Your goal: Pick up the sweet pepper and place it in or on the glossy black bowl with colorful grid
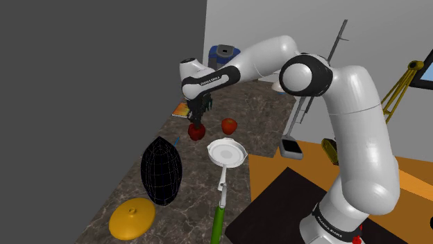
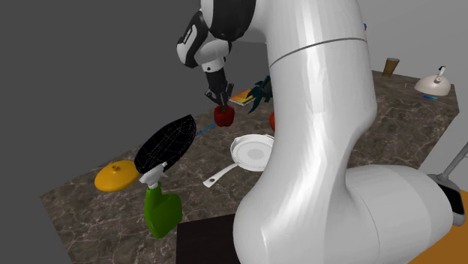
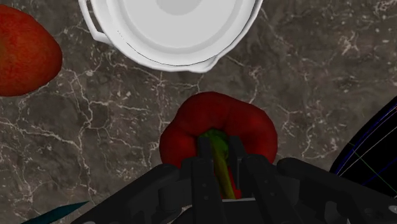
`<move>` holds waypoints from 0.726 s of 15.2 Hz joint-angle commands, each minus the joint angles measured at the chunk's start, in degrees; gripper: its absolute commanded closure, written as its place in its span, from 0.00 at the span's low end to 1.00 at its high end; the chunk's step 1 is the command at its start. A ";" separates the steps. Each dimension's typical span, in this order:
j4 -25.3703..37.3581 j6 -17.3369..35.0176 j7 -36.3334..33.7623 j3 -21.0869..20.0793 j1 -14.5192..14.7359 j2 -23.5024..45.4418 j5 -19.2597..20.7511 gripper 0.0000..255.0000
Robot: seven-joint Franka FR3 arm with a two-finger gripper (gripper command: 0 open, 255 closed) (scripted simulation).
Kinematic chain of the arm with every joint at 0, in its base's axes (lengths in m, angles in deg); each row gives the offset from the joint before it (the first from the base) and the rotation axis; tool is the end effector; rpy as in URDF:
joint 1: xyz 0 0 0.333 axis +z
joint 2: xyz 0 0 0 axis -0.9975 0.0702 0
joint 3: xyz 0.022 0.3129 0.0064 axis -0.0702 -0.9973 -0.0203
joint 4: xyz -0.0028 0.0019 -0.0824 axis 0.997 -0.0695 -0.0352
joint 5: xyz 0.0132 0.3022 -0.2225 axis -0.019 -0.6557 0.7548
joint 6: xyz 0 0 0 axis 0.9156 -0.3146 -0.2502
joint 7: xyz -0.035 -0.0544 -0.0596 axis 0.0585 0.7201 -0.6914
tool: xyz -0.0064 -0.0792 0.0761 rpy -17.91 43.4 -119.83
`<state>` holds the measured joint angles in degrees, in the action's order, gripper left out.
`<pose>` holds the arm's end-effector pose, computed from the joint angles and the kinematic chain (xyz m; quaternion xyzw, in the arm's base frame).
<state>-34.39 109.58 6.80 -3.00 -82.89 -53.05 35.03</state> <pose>0.6835 0.0702 0.3101 0.9807 0.1655 -0.0398 0.0963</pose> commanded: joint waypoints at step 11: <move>3.85 -7.22 1.66 -0.37 0.00 -3.55 -0.88 1.00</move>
<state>-31.23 103.15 8.19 -3.37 -82.84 -56.44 34.22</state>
